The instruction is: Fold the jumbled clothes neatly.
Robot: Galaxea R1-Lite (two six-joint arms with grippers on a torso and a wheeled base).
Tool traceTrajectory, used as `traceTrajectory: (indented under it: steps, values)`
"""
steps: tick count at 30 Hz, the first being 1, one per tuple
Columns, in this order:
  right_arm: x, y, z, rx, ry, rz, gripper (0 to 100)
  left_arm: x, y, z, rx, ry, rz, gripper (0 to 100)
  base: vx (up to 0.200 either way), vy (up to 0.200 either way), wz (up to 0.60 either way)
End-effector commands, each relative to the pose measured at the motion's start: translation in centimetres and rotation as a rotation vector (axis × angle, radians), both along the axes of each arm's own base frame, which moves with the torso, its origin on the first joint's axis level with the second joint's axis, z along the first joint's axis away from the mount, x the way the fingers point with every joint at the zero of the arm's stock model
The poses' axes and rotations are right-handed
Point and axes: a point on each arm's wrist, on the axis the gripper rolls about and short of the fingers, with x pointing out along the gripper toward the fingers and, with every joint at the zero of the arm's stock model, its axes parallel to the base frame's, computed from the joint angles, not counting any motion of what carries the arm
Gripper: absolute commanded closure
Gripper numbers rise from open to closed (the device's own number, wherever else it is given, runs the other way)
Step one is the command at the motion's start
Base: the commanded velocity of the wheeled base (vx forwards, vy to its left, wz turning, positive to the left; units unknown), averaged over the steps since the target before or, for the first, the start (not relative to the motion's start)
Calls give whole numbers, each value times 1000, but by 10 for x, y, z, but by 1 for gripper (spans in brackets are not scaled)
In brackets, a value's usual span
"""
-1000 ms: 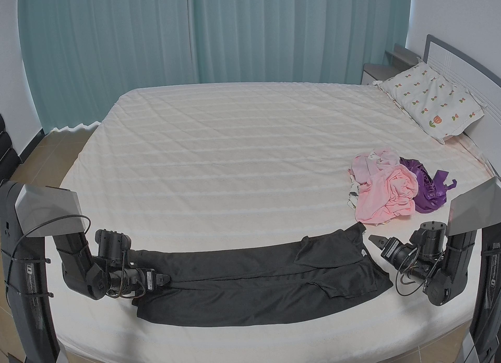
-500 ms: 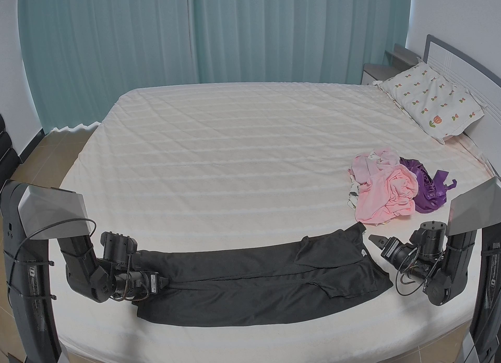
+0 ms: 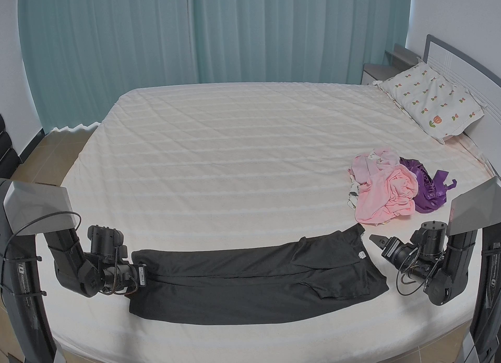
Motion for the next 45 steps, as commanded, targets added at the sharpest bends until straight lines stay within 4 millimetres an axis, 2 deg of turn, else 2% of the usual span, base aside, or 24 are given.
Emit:
traceTrajectory:
  steps: [1, 7, 11, 13, 14, 17, 22, 29, 32, 45]
  values:
    - [0, 0, 1, 1, -12, 1, 0, -1, 18, 13, 3, -36, 50, 100, 0, 0, 0]
    - [1, 0, 1, 3, -10, 1, 0, -9, 41, 21, 5, -39, 71, 100, 0, 0, 0]
    - [1, 0, 1, 3, -13, 1, 0, -12, 62, 37, -27, -57, 114, 100, 0, 0, 0]
    - [1, 0, 1, 3, -13, 0, 0, -12, 64, 38, -29, -56, 118, 100, 0, 0, 0]
    - [1, 0, 1, 3, -13, 0, 0, -12, 74, 52, -51, -61, 136, 100, 0, 0, 0]
    - [2, 0, 2, 3, -16, 0, 0, -13, 76, 68, -70, -42, 142, 100, 0, 0, 0]
    - [2, 0, 2, 4, -18, 0, 0, -19, 61, 77, -87, -13, 115, 100, 0, 0, 0]
    - [2, -1, 3, 5, -19, -2, 0, -14, 11, 87, -111, -40, 152, 100, 0, 0, 0]
    - [2, -1, 3, 5, -21, -4, 0, -16, -3, 91, -114, -48, 137, 100, 0, -133, 0]
    - [2, -1, 5, 24, -25, -11, 0, -21, -32, 92, -90, -49, 70, 100, 0, -200, 0]
